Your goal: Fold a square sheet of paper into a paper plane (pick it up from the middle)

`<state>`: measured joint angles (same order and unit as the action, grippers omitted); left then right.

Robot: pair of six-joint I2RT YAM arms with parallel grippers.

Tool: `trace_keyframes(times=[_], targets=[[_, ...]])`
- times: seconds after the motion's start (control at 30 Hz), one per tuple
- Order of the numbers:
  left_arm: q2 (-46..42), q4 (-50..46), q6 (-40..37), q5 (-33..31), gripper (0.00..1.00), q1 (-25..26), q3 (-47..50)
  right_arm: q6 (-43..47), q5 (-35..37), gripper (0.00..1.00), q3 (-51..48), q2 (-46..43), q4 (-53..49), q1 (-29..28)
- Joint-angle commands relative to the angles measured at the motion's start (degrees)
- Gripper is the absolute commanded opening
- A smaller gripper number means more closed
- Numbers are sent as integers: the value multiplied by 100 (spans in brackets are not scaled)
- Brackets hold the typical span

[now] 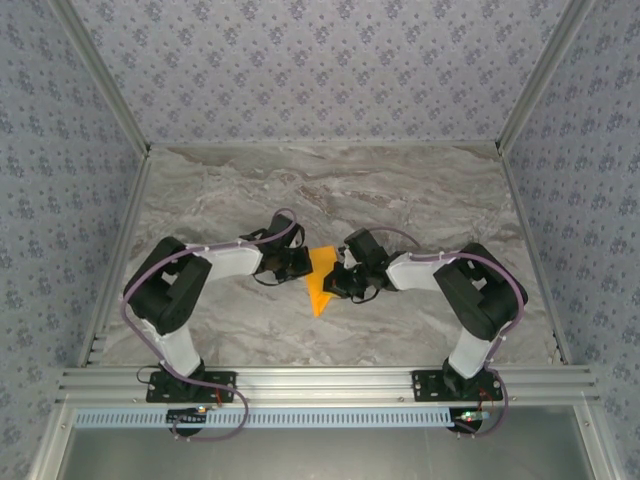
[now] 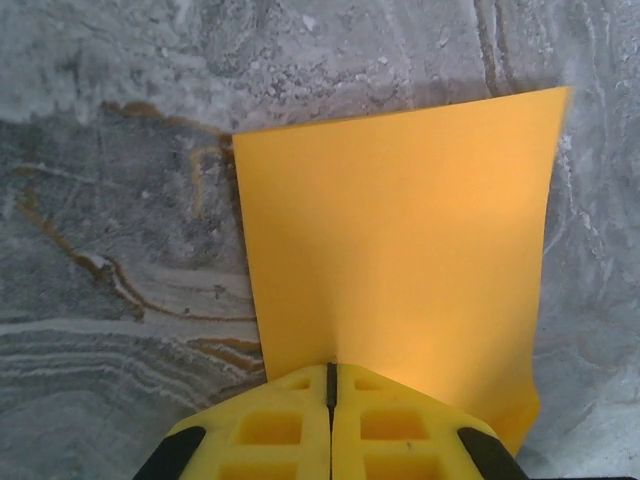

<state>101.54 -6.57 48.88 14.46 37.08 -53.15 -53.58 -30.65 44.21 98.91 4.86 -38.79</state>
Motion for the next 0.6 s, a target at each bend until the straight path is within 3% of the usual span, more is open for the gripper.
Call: trace_keyframes(times=[0.0, 0.57], targets=[[160, -313, -120, -127, 6, -6, -55, 22, 102, 5, 106, 88, 124, -28], [288, -440, -143, -132, 5, 1, -64, -48, 96, 5, 167, 258, 322, -24]])
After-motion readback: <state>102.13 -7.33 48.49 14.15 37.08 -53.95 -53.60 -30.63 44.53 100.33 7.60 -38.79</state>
